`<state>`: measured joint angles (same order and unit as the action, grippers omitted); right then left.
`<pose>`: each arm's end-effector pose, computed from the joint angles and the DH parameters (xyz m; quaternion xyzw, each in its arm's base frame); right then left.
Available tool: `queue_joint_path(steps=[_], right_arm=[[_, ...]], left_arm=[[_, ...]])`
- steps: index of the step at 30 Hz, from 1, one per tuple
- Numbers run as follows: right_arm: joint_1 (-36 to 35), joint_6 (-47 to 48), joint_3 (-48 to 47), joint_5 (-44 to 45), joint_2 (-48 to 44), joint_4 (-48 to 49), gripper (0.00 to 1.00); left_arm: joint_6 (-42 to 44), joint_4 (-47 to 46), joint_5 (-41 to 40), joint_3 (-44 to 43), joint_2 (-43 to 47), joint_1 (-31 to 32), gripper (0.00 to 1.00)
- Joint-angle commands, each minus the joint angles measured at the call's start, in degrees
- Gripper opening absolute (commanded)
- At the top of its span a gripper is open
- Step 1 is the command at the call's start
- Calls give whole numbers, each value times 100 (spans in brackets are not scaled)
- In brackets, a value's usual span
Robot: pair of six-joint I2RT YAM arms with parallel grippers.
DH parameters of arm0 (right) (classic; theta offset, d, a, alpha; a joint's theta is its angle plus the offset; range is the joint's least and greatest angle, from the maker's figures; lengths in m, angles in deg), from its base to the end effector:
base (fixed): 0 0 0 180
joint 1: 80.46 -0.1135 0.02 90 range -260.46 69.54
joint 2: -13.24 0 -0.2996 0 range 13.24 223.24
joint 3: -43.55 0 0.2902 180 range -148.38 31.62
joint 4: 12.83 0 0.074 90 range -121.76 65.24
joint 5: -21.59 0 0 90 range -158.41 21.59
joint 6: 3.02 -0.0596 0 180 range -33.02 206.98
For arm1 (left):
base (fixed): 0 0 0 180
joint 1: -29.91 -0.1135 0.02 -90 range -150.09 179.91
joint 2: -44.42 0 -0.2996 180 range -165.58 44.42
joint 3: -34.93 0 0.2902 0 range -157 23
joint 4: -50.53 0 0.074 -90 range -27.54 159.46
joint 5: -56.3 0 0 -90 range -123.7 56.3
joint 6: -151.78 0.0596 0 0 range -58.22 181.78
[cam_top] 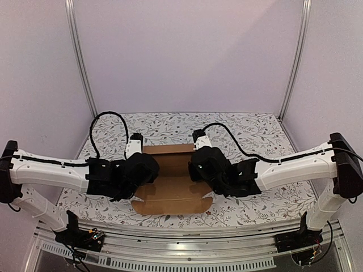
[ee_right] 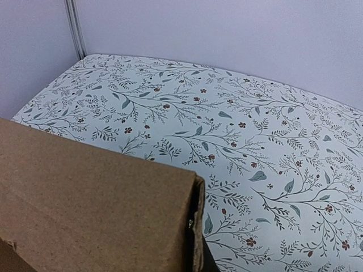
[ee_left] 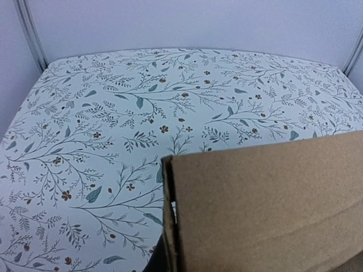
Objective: Fold the paper box
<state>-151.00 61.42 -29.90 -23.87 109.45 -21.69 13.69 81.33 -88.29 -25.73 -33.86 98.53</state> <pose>0.1791 0.3813 0.2380 -0.1383 0.8171 0.1145 0.5478 0.1574 -0.2689 0.2378 -0.0121 0.8465 -0.0436 0.5305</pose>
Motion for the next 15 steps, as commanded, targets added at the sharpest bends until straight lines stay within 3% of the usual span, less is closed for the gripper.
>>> queue_joint_path(steps=[1, 15], right_arm=[[-160, -165, -272, -290, 165, 232, 0], [-149, -184, -505, 130, 269, -116, 0]], left_arm=[[-33, -78, 250, -213, -132, 112, 10], [118, -148, 483, -216, -108, 130, 45]])
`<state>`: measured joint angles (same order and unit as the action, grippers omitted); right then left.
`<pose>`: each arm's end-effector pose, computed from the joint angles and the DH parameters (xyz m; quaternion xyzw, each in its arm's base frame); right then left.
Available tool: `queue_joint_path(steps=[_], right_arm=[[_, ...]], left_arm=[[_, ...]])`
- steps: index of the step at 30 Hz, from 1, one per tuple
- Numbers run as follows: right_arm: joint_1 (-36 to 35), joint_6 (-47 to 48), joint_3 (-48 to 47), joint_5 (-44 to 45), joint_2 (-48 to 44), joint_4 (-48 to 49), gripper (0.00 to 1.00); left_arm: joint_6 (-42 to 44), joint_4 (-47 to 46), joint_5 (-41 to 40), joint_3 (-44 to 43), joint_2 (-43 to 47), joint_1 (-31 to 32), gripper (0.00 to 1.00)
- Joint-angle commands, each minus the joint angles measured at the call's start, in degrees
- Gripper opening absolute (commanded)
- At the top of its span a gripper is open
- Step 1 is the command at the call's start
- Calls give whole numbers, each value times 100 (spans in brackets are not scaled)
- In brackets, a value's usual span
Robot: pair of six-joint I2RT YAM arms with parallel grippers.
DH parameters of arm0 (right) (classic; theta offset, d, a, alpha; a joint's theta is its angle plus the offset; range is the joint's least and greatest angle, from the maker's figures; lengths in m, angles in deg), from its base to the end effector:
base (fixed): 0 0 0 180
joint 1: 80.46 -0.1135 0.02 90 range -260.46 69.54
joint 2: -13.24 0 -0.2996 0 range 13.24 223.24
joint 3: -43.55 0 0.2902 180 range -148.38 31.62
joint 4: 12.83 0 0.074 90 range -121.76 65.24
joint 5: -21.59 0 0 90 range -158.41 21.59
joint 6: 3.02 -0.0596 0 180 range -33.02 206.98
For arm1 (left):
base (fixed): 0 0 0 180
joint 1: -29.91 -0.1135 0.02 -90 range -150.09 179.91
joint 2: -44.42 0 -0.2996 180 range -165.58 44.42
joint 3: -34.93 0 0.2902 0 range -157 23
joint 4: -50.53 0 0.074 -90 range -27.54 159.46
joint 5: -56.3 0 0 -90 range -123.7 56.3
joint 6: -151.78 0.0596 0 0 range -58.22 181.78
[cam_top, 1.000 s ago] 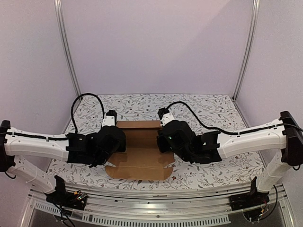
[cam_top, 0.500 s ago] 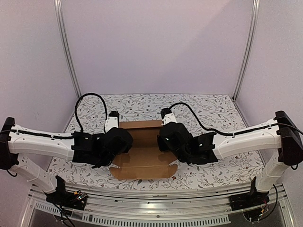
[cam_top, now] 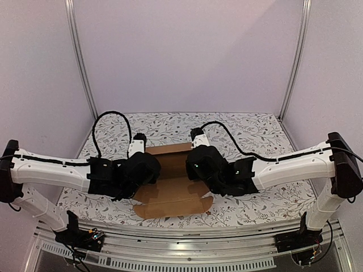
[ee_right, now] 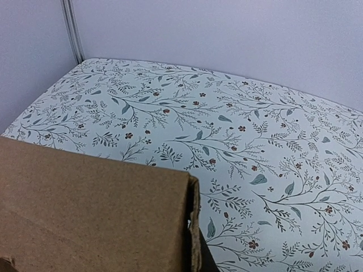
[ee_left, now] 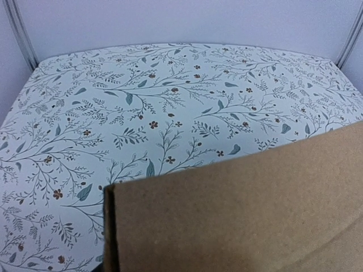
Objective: Fold the paper box
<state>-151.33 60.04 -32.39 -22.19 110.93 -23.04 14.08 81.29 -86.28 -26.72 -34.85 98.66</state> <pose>0.1807 0.3897 0.2419 -0.1242 0.8171 0.1107 0.5519 0.1579 -0.2755 0.2376 -0.0016 0.8527 -0.0528 0.5197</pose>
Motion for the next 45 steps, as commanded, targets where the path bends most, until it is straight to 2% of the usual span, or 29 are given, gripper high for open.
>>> queue_joint_path(steps=[1, 7, 11, 14, 18, 25, 29, 33, 39, 41, 45], right_arm=[[-100, -30, -272, -27, 130, -16, 0], [157, -2, -221, -313, 149, -100, 0], [347, 128, -276, -647, 187, -300, 0], [547, 149, -202, -946, 192, -342, 0], [823, 288, -69, -1212, 228, -293, 0], [1221, 1004, 259, -2096, 403, 430, 0], [1360, 1635, 397, -2721, 566, 809, 0], [1468, 2067, 612, -3277, 706, 1418, 0], [1506, 2581, 847, -3806, 1008, 2354, 0], [1519, 2630, 1010, -3980, 1083, 2827, 0], [1514, 2853, 1458, -4221, 1269, 4052, 0]], left_arm=[[94, -148, 309, -102, 16, 125, 48], [120, -143, 432, 132, 277, 124, 67], [356, -305, 743, 382, 574, 92, 84], [626, -357, 909, 578, 811, 81, 93], [942, -488, 1382, 883, 1246, -19, 99], [1830, -685, 2297, 1068, 1760, -123, 99], [2286, -571, 2503, 975, 1978, -179, 99], [2460, -553, 2577, 918, 2185, -369, 100], [2555, -921, 3181, 889, 2146, -811, 98], [2512, -1182, 3526, 924, 2040, -990, 95], [2333, -1699, 4171, 933, 1665, -1357, 80]])
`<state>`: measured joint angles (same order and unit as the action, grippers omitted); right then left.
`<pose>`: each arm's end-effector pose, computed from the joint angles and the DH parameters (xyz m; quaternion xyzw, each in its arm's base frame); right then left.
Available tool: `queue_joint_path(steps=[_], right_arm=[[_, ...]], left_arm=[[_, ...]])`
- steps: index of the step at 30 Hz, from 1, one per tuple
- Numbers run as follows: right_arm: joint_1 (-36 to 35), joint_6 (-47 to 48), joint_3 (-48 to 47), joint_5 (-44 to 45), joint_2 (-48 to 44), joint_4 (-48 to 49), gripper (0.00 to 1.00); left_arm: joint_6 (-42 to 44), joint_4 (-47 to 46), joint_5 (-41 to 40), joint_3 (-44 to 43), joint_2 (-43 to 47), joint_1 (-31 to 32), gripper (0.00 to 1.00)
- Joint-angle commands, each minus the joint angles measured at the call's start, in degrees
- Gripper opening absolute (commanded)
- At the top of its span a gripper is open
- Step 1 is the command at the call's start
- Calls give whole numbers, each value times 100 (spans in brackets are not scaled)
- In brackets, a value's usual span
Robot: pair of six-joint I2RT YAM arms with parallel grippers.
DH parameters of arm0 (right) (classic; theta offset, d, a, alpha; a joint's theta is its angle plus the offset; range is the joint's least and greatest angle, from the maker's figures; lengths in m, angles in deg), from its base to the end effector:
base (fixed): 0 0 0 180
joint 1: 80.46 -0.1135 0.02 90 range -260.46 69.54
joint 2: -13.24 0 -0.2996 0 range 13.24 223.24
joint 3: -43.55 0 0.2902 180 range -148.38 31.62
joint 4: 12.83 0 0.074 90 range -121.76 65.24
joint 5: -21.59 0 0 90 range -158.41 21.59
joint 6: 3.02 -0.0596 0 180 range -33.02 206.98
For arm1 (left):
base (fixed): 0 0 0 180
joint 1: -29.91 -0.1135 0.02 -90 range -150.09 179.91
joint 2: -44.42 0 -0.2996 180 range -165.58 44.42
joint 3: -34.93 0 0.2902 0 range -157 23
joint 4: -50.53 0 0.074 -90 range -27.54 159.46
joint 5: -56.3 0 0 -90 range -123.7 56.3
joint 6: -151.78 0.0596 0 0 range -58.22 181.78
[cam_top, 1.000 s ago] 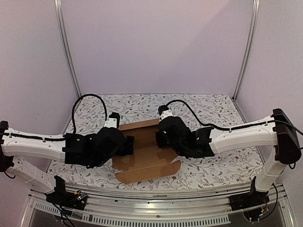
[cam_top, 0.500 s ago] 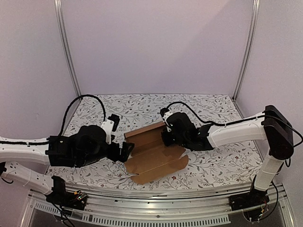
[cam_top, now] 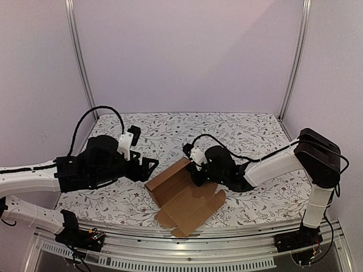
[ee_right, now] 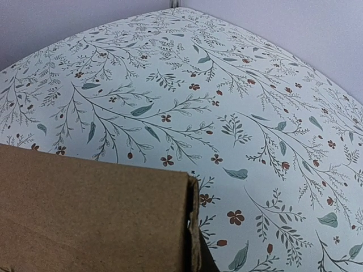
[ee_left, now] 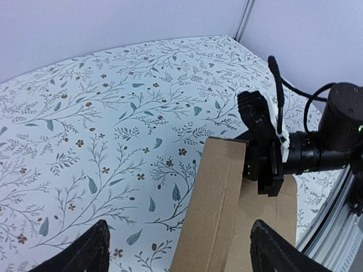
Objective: Fold the paper box
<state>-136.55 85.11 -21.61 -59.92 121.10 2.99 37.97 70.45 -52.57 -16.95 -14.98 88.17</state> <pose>0.2549 0.3634 0.1418 -0.3527 0.7740 0.1977 0.4872 0.1589 -0.2203 0.2733 0.1684 0.8305 -0.2306 0.4783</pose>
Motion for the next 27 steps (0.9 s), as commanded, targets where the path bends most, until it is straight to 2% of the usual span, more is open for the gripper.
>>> queue_joint_path(steps=[1, 7, 12, 27], right_arm=[[37, 373, 493, -479, 291, 1783, 0], [31, 369, 572, -478, 642, 2453, 0], [34, 354, 586, -335, 903, 2803, 0], [33, 213, 604, -235, 1147, 3187, 0]], left_arm=[[-95, -686, 875, -60, -437, -341, 76], [-287, -1294, 1447, -236, -1029, -546, 35], [-376, -1439, 1732, -582, -1606, -596, 1], [-945, -2007, 2435, -1026, -3087, -754, 0]])
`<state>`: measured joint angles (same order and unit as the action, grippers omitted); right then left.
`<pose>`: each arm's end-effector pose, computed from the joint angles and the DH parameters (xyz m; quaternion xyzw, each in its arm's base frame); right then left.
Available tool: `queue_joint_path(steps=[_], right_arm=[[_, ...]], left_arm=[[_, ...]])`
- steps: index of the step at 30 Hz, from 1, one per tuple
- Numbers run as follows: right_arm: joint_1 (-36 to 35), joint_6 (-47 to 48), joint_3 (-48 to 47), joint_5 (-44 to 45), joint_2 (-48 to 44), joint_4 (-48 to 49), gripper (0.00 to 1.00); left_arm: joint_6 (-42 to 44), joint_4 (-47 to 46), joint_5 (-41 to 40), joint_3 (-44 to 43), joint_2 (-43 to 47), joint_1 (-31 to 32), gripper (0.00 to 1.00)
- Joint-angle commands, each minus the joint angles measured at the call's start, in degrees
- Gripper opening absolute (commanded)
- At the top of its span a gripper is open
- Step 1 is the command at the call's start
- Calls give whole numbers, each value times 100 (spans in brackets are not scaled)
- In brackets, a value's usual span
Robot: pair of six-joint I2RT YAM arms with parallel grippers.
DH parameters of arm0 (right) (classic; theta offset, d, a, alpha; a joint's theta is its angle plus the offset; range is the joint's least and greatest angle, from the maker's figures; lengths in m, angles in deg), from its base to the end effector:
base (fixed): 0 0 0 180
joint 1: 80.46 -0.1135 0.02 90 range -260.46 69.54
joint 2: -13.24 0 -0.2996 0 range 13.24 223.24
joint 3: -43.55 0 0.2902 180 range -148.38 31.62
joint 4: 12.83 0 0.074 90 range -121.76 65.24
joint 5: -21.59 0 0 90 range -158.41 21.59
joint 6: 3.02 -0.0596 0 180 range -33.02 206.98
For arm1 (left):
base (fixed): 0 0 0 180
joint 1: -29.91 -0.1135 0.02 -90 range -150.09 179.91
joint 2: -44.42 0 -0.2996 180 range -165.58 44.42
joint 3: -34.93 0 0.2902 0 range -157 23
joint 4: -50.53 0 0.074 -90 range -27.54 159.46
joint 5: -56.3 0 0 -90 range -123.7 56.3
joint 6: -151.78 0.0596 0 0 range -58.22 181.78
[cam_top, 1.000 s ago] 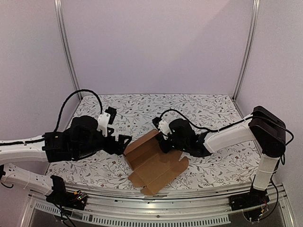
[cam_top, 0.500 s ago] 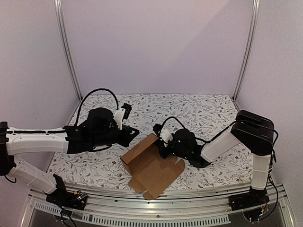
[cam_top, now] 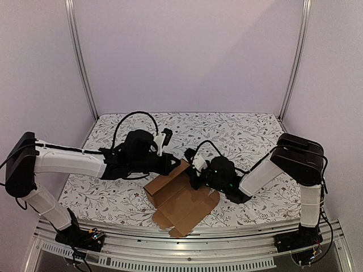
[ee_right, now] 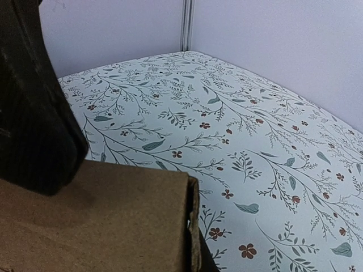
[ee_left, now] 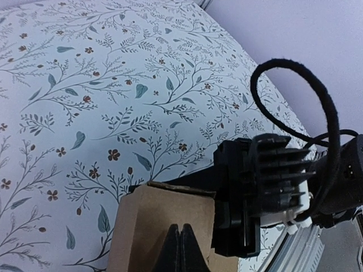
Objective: Fold the paper box
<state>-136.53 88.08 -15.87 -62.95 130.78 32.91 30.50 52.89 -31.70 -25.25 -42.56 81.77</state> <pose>0.2514 0.3636 0.1041 -0.3462 0.6978 0.2560 0.5725 0.2330 -0.3001 0.2168 0.1627 0.8468 -0.3472 0.3688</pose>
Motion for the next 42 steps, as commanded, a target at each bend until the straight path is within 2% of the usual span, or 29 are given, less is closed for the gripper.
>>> queue_joint_path(steps=[1, 15, 28, 37, 42], right_arm=[[35, -84, 29, 76, 197, 207, 0], [31, -499, 2, -83, 496, 218, 3], [22, -710, 56, -80, 613, 309, 23], [16, -776, 209, 86, 595, 412, 24], [-25, -724, 207, 341, 634, 409, 22]], left_arm=[[-216, -268, 375, -232, -401, -114, 0], [-319, -438, 401, -413, -1037, -145, 0], [-442, -598, 469, -379, -1442, -141, 0], [-450, -612, 518, -350, -1472, -145, 0], [-468, -623, 520, -317, -1481, -140, 0]])
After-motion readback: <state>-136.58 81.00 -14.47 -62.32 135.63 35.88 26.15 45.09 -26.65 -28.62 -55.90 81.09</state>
